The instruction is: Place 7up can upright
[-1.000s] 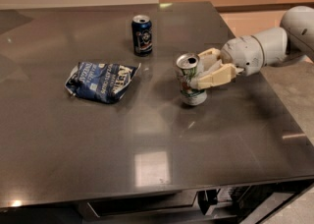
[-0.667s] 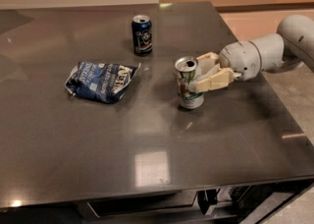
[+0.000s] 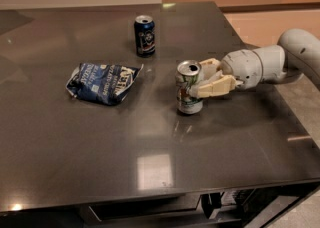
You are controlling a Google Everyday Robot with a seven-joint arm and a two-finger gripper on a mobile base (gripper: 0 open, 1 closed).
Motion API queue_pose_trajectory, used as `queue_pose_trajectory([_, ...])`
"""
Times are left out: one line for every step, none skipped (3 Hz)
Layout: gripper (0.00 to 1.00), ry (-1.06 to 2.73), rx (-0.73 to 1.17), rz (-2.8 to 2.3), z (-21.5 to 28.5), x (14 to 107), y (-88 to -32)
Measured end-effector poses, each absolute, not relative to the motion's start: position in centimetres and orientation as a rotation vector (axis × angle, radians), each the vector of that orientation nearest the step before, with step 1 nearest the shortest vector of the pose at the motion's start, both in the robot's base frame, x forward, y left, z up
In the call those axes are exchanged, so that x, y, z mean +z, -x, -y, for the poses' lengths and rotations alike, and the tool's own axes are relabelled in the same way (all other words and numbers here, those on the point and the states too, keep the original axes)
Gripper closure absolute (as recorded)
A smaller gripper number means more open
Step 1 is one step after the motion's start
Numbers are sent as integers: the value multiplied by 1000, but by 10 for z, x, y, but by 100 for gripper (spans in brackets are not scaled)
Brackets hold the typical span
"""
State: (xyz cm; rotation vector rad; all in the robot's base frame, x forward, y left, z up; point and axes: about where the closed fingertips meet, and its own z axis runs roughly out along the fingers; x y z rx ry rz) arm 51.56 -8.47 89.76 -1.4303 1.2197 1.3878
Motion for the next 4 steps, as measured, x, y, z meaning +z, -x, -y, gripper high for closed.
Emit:
queue_pose_trajectory([36, 1384, 1414, -1192, 85, 896, -513])
queue_pose_trajectory([13, 1381, 1410, -1194, 82, 896, -515])
queue_pose_trajectory([0, 1379, 1407, -1195, 79, 897, -517])
queue_pose_trajectory([0, 1379, 1406, -1195, 79, 897, -517])
